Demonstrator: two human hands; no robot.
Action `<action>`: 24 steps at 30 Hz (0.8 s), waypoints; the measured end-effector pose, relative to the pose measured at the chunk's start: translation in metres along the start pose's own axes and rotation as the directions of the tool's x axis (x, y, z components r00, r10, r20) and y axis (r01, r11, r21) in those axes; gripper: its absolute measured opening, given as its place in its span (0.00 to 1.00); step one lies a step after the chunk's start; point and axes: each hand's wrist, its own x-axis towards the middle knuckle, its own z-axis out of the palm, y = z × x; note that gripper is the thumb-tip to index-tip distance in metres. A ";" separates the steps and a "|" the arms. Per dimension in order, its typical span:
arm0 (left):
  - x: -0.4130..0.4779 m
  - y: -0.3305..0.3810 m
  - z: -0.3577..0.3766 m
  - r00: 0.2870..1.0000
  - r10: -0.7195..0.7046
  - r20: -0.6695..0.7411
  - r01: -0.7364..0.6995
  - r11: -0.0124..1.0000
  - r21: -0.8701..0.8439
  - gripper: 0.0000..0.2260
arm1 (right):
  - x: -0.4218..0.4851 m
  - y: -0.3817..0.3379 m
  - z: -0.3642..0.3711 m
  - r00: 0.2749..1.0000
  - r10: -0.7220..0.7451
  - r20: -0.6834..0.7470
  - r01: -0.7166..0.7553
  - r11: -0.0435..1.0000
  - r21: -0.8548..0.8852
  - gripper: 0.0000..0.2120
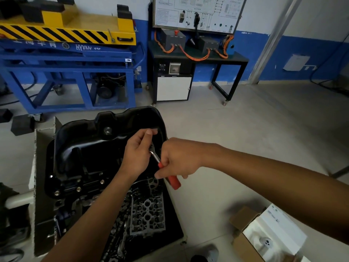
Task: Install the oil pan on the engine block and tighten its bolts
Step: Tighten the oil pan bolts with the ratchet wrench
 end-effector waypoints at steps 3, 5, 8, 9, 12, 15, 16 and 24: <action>-0.001 0.001 -0.002 1.000 -0.013 0.011 0.013 0.999 -0.030 0.14 | 0.005 0.001 0.001 1.000 -0.015 0.005 0.015 1.000 0.028 0.22; -0.002 0.002 -0.004 0.999 -0.038 0.032 0.040 0.997 -0.065 0.15 | 0.006 0.003 -0.005 0.999 0.009 0.038 -0.010 1.000 0.029 0.21; -0.003 0.004 -0.007 0.994 -0.069 0.089 0.075 0.994 -0.074 0.16 | 0.007 0.008 -0.016 0.997 0.061 0.053 -0.059 0.998 -0.038 0.20; -0.002 0.003 -0.009 0.991 -0.077 0.107 0.085 0.994 -0.073 0.16 | 0.007 0.009 -0.020 0.996 0.075 0.047 -0.072 0.995 -0.068 0.20; -0.002 0.002 -0.013 0.984 -0.082 0.157 0.095 0.993 -0.073 0.17 | 0.006 0.011 -0.030 0.994 0.105 -0.014 -0.105 0.958 -0.265 0.21; -0.004 0.003 -0.013 0.973 -0.067 0.222 0.090 0.991 -0.096 0.16 | 0.008 0.012 -0.034 0.983 0.101 -0.156 -0.161 0.880 -0.447 0.21; -0.004 0.004 -0.013 0.969 -0.065 0.236 0.089 0.992 -0.088 0.16 | 0.010 0.012 -0.034 0.975 0.087 -0.203 -0.177 0.859 -0.481 0.22; -0.006 0.018 0.000 0.907 -0.168 0.385 0.200 0.979 -0.044 0.17 | 0.026 0.022 -0.030 0.905 0.054 -0.421 -0.271 0.836 -0.477 0.15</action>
